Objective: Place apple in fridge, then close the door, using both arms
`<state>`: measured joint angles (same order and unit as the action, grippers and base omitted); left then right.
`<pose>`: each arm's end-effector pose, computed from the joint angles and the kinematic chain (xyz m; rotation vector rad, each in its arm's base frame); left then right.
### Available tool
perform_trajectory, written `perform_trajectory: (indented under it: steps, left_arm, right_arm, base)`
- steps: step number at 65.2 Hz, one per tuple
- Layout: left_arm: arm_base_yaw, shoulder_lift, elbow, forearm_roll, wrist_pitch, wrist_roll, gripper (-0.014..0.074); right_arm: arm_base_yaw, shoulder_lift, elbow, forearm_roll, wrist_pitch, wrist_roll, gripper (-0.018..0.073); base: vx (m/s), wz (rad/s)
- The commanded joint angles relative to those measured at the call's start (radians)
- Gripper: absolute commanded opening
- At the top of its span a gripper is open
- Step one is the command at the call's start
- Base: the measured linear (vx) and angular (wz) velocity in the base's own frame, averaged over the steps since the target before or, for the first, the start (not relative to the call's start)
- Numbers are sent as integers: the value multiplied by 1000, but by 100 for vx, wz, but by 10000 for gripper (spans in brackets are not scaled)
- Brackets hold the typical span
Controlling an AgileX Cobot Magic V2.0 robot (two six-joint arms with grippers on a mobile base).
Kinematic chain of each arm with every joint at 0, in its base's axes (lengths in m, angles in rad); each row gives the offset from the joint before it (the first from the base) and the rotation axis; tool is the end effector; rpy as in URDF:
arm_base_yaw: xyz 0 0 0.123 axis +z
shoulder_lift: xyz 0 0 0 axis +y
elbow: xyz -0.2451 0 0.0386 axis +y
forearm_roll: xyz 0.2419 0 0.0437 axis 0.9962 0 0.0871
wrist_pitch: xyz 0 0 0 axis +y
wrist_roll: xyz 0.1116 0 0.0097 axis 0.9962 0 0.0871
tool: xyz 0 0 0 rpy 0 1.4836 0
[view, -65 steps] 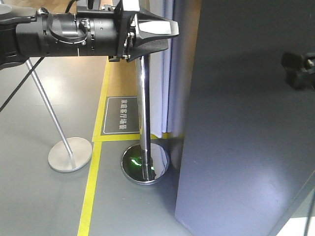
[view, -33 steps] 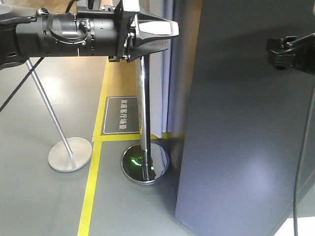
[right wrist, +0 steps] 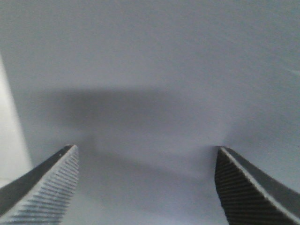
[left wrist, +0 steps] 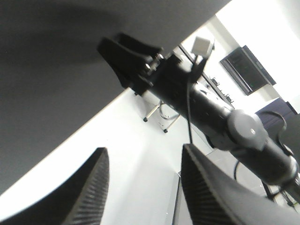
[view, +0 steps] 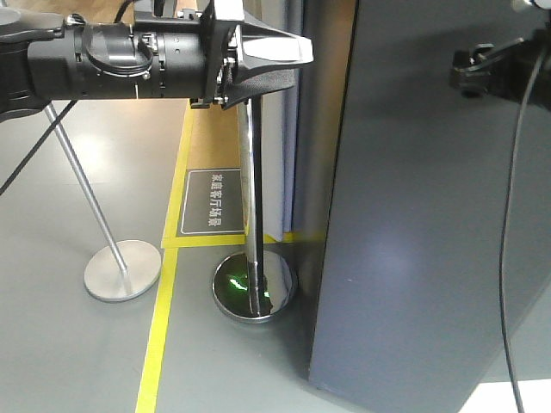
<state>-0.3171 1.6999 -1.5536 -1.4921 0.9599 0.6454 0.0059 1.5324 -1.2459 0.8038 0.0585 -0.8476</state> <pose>0.3318 -0.2052 0.3581 0.3428 1.9348 -1.5902 0.3822 0.0070 0.3163 -0.0757 1.8089 0.0106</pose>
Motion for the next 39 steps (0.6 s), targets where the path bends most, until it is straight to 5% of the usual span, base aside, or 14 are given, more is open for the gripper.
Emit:
perform_trajectory:
  steps: [1,39]
  left_arm:
    - [-1,-43,-32,-67,8,3,349]
    - [-1,-43,-32,-67,5,3,349]
  right_arm:
    - [-9,14,-81,1,-68,-14,577]
    - [-81,201,-297,9,15,-9,577]
  base:
    - [0,0]
    - [0,0]
